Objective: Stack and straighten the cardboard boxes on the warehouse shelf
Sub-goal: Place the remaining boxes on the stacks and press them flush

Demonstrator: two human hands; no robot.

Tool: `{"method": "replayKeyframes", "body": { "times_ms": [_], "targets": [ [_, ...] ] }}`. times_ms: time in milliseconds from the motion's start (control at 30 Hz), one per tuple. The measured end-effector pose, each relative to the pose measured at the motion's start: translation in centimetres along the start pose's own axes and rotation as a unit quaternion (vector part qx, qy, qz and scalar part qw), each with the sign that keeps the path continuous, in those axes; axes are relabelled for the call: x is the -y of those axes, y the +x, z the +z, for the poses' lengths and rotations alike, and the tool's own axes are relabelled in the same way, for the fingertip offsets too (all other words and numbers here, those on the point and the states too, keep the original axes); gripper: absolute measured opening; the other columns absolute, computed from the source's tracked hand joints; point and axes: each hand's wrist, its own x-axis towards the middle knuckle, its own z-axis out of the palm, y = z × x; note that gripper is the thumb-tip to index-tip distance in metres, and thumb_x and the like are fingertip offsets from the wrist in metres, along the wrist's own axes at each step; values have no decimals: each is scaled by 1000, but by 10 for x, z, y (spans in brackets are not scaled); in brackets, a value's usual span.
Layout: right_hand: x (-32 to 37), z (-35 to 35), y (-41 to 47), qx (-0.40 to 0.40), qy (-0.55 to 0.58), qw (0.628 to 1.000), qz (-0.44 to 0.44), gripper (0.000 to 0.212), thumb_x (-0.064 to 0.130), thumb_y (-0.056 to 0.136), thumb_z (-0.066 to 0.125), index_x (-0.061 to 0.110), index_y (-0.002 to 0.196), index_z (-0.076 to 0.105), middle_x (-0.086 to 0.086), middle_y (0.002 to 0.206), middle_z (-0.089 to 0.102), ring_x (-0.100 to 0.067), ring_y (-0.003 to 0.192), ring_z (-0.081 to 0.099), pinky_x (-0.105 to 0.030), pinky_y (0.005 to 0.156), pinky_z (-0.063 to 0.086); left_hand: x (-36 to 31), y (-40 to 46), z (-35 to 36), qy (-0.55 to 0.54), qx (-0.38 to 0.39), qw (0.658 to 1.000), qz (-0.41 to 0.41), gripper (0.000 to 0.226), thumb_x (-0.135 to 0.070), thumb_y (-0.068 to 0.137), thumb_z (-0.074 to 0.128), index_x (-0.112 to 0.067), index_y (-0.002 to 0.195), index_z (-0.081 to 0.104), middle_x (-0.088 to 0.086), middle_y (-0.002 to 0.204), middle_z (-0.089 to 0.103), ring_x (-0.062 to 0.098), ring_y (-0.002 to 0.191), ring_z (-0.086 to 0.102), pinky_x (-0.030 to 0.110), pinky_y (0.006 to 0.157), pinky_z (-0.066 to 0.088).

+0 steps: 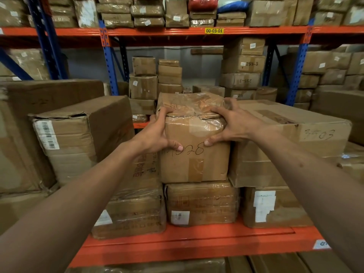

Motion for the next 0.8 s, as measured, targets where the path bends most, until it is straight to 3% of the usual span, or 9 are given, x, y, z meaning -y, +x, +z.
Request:
{"method": "replayKeyframes", "body": {
  "times_ms": [433,567,633,667,733,800],
  "targets": [
    [4,0,-4,-19,26,999,12,129,78,42,84,36,153,33,-2,163,3,-38,146,24,-45,119,25,4,-3,-4,-33,26,999,0,117,-60,44,93,-51,138,23,6,144,38,30,130,44,57,107,45],
    [2,1,-5,-16,31,999,1,128,77,42,85,37,152,34,-5,163,3,-39,146,23,-47,119,27,-5,-8,-2,-17,22,1000,-14,116,-47,53,95,-45,141,20,9,147,35,33,133,42,54,110,42],
    [0,1,-5,-17,22,1000,-8,127,79,45,82,35,153,33,-6,165,2,-39,148,19,-48,120,24,-12,-9,-2,37,8,999,-24,114,-42,60,95,-41,145,18,14,156,22,41,143,30,54,118,31],
    [-1,2,-5,-22,2,1000,-15,126,81,47,79,35,154,31,-8,165,2,-39,150,11,-50,122,17,-17,-10,-2,107,-15,994,-26,115,-46,62,93,-39,149,17,17,163,4,47,149,12,55,122,18],
    [-4,5,-5,-41,-68,996,-45,123,90,54,65,32,156,26,-12,167,3,-35,151,-13,-53,122,-4,-27,-10,-1,318,-56,947,6,123,-64,66,82,-29,158,8,20,159,-36,45,146,-28,56,122,-8],
    [-6,9,-4,-56,-122,988,-82,123,95,60,51,25,157,21,-10,167,5,-31,148,-25,-53,120,-12,-36,-11,5,429,-30,900,78,124,-66,77,71,-16,160,-7,21,156,-41,40,146,-32,55,122,-11]
  ]
}}
